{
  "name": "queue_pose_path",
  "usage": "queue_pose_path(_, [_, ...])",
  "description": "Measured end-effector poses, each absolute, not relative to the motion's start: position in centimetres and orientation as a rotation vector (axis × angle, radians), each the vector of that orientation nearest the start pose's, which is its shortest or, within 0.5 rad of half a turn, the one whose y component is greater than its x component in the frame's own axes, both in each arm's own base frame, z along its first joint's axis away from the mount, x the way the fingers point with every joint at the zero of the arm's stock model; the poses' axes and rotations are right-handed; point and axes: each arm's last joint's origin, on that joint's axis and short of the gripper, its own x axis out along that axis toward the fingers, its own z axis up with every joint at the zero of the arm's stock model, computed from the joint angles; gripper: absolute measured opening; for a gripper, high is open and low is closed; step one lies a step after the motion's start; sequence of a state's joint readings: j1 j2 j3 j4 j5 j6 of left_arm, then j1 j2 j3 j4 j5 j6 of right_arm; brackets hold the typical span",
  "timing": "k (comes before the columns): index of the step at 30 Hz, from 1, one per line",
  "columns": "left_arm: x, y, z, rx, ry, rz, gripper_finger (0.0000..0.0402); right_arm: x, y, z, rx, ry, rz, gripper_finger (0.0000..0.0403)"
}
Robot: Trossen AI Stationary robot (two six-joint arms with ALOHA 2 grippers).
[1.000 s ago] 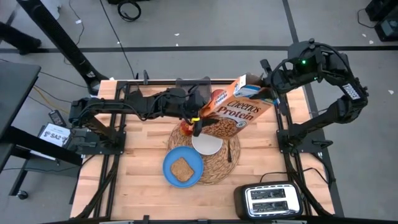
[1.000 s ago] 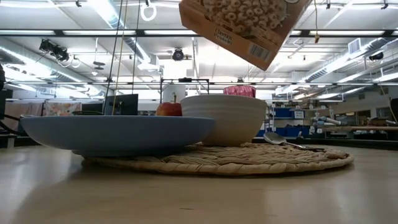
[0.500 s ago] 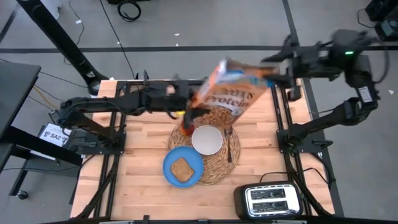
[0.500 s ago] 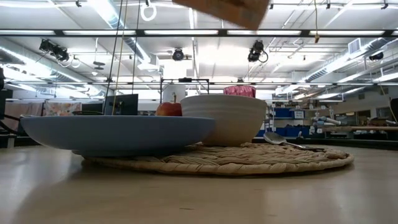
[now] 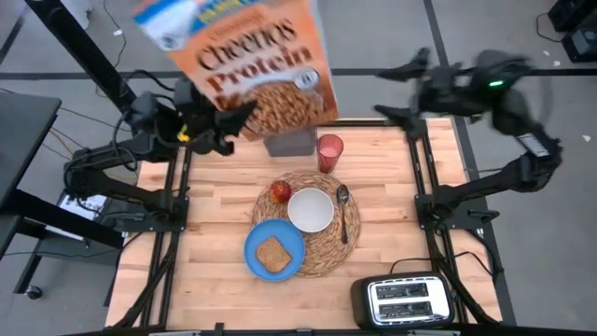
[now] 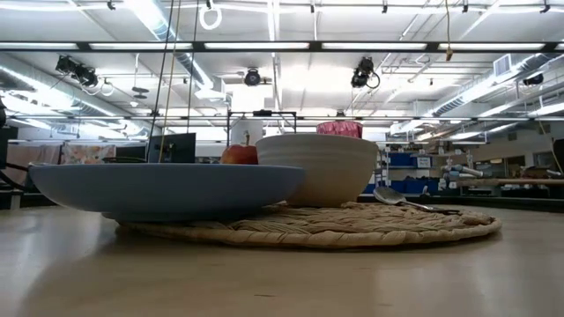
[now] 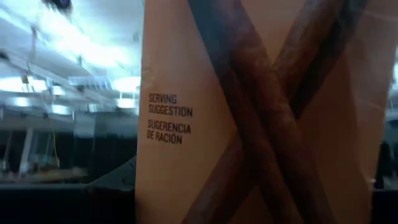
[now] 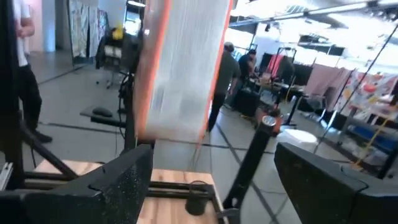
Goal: Arrange a breakfast setting
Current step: Pour the cereals from the cereal box into the white bowl
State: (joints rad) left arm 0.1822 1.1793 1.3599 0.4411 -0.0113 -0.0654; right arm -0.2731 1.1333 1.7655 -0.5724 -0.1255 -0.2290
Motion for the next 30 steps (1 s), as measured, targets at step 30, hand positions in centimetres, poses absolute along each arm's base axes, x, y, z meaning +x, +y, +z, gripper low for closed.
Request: queue_pose_path(30, [24.3,6.1,50.3,-0.050,-0.736,0.180,0.0228,34.8,-7.7,48.1,0.079,-0.754,0.122,0.0396])
